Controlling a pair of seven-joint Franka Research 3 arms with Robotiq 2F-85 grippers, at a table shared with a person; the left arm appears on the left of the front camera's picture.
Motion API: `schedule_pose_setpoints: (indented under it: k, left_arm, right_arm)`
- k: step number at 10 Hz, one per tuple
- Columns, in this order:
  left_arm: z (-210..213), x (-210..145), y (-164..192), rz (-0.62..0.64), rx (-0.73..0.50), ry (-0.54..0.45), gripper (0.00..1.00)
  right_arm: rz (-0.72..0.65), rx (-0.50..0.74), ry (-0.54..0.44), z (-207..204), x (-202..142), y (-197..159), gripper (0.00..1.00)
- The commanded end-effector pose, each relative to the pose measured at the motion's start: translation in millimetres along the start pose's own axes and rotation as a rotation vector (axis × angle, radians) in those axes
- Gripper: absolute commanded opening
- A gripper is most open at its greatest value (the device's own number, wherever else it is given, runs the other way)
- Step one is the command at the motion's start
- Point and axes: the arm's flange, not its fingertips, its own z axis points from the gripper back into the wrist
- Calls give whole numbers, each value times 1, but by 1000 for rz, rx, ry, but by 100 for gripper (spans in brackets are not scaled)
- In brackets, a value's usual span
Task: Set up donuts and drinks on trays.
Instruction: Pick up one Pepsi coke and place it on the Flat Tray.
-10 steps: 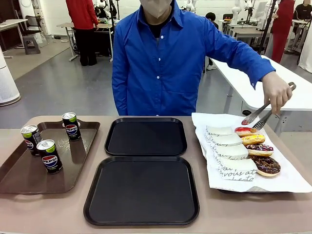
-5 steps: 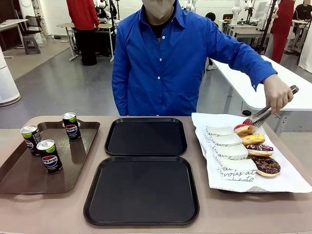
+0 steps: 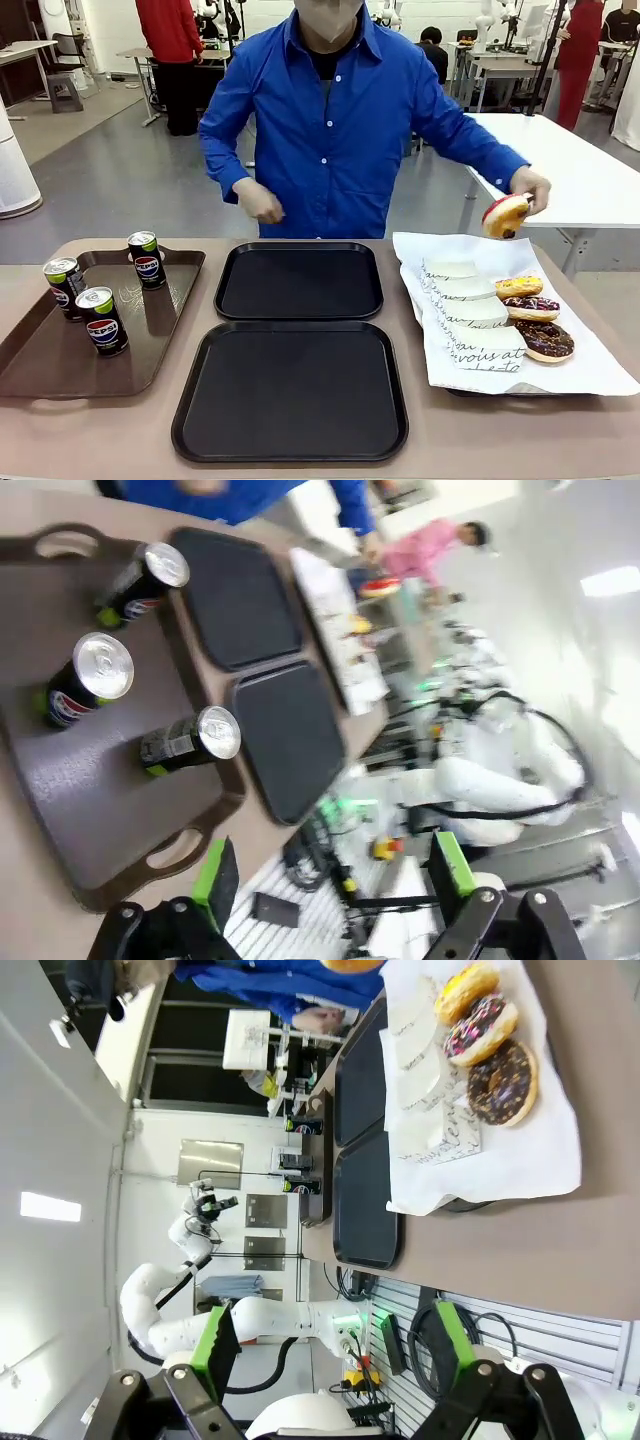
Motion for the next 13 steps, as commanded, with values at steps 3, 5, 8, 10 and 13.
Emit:
schedule_pose_setpoints:
  k: [3,5,8,10,13]
  left_arm:
    - [-101,55,-133,74,552,276,100]
    - [-158,41,-160,89,777,361,100]
    - [-226,39,-136,121,967,421,100]
    - [-232,30,-113,101,988,339,100]
    - [-238,32,-121,104,966,406,100]
  right_arm:
    - [6,9,-4,1,-1,0,100]
    - [6,9,-4,1,-1,0,100]
    - [6,9,-4,1,-1,0,100]
    - [6,9,-4,1,-1,0,100]
    - [6,9,-4,1,-1,0,100]
